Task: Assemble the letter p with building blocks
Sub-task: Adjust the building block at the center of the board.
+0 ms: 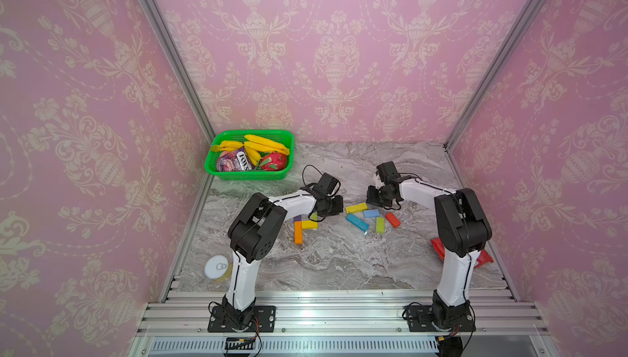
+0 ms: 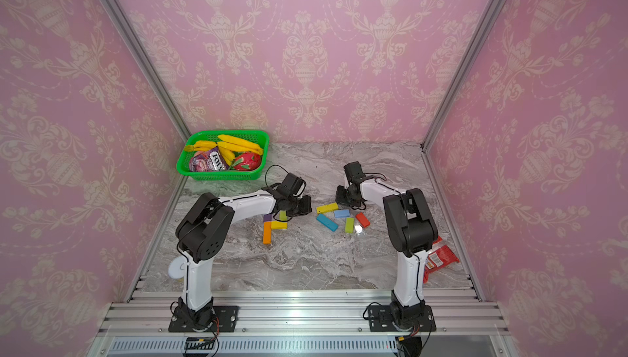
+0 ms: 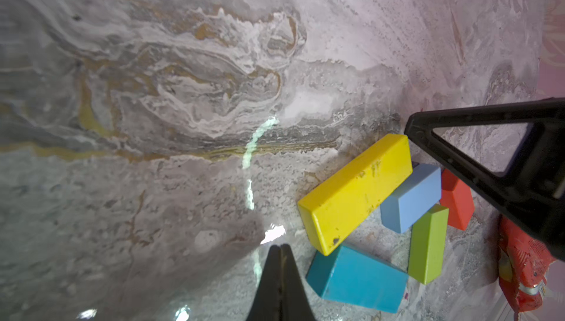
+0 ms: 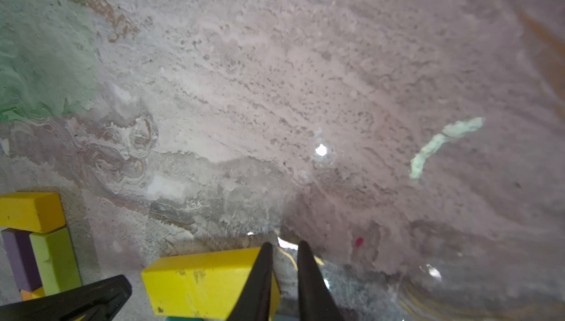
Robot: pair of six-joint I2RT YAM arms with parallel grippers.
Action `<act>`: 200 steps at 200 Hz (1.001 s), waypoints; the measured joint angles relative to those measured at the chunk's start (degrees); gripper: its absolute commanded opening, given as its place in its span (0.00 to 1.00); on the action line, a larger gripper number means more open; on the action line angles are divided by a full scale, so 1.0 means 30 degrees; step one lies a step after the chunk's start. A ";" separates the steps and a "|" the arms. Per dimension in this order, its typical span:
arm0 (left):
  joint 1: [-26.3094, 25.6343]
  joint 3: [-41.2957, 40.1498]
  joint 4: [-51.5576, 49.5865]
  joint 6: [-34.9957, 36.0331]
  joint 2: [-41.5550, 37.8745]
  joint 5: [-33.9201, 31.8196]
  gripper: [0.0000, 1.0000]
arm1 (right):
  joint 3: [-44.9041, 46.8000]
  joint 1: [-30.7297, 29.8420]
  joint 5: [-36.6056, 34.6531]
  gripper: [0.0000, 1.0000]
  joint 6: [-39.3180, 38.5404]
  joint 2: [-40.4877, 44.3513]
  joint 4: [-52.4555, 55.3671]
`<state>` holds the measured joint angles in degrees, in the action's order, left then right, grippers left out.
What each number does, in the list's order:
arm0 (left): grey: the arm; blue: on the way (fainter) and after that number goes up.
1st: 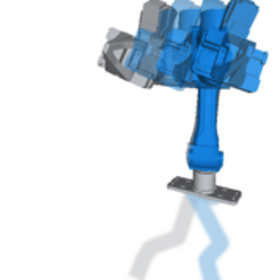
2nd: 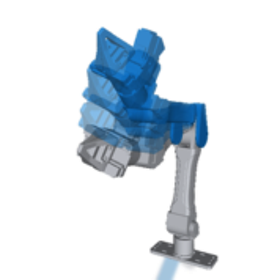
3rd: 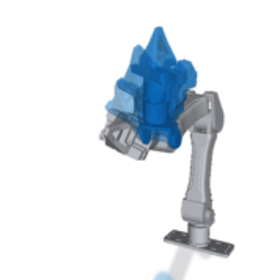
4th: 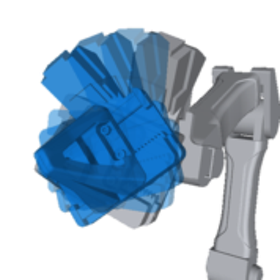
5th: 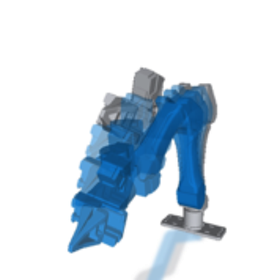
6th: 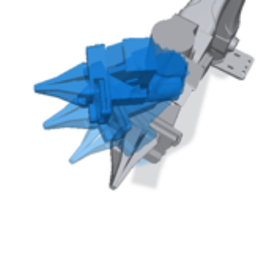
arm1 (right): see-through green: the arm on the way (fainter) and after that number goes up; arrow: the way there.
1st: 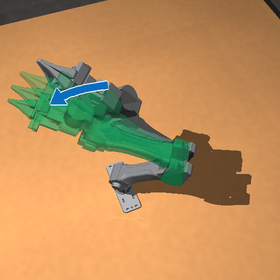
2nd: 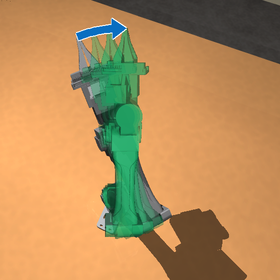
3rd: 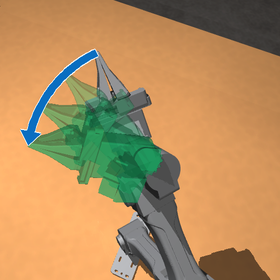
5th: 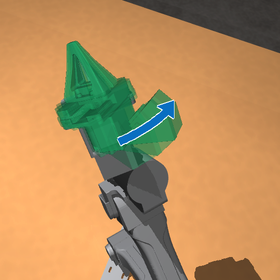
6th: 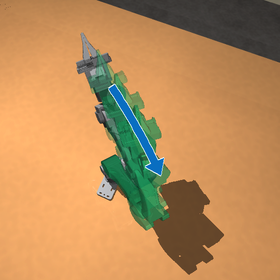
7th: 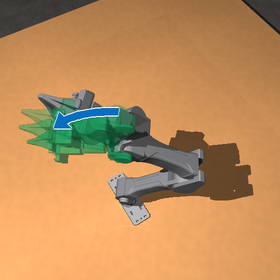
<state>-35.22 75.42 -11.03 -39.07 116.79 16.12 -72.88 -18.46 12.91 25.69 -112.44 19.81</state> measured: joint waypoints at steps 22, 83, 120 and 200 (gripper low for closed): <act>-0.0313 0.0015 -0.0080 -0.0007 0.0007 0.0007 0.01 | 0.0466 0.0000 0.0459 0.20 0.0080 0.0000 -0.0503; -0.0430 0.0503 -0.0219 -0.0277 0.0648 0.0080 0.01 | 0.0860 0.0000 0.0984 0.19 0.0146 0.0051 -0.1319; -0.0430 0.0750 -0.0517 -0.0299 0.0758 0.0080 0.01 | 0.1020 -0.0029 0.0969 0.19 0.0372 0.0117 -0.1537; -0.0146 0.2412 -0.1807 -0.0284 0.1610 -0.0007 0.02 | 0.0918 -0.0044 0.0612 0.19 0.0933 0.0051 -0.1749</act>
<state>-35.66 82.65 -16.45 -39.92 121.62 16.10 -70.13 -18.59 14.74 28.49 -112.29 14.57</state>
